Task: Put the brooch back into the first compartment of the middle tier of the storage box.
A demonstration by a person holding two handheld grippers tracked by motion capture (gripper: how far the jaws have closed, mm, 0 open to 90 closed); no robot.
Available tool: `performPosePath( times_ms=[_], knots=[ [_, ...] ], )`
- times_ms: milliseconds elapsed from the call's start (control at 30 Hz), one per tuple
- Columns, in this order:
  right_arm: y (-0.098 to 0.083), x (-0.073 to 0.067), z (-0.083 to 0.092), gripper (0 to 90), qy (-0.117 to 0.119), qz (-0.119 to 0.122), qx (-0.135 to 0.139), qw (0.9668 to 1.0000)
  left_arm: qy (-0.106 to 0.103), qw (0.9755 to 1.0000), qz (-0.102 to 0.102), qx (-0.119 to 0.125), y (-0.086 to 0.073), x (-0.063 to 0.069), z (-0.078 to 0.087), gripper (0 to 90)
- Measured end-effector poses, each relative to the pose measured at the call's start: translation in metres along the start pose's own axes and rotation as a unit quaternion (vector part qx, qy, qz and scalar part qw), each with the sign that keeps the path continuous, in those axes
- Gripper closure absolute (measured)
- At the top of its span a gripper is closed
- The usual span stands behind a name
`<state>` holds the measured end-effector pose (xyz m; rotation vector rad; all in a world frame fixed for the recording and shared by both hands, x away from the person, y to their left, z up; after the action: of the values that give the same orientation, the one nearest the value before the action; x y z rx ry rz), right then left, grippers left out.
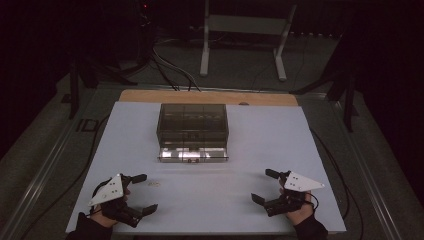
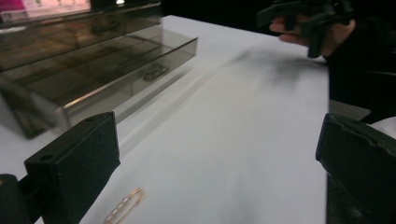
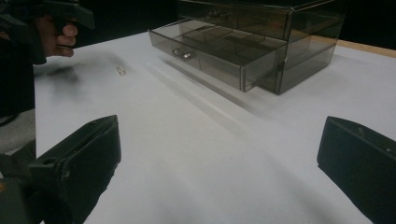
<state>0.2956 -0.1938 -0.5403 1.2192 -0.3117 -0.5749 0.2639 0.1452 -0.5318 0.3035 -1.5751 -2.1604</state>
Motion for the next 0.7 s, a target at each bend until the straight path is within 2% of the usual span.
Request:
performPosePath(
  times_ms=[100,367,533,567,700],
  knots=[
    [0.000,0.000,-0.001,0.0,0.001,-0.002,0.001,1.0000,-0.012,0.9999,-0.001,0.002,0.005,0.005,-0.003,0.3],
    [0.001,-0.002,0.000,0.0,0.000,0.002,0.002,1.0000,-0.021,0.9997,-0.009,0.005,0.018,0.007,-0.006,0.3],
    [0.002,-0.001,0.001,0.0,0.000,0.001,0.004,1.0000,-0.016,0.9996,-0.016,0.017,0.028,0.007,-0.003,0.3],
    [0.002,-0.001,0.001,0.0,0.000,0.001,0.004,1.0000,-0.008,0.9995,-0.021,0.021,0.032,0.006,-0.002,0.3],
    [0.002,-0.001,0.001,0.0,0.000,-0.002,0.005,1.0000,-0.002,0.9995,-0.018,0.026,0.037,0.002,0.000,0.3]
  ],
)
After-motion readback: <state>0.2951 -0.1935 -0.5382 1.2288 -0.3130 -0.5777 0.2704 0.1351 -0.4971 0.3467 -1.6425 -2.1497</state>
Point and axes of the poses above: each handheld gripper's, and its own axes: z roughly backward along the jaws, y roughly out of its top, x roughly to its right, the point moved 10 cm from there along -z, roughly forward along the jaws, and after that the axes turned 1 degree about z, right-handed, at the moved point
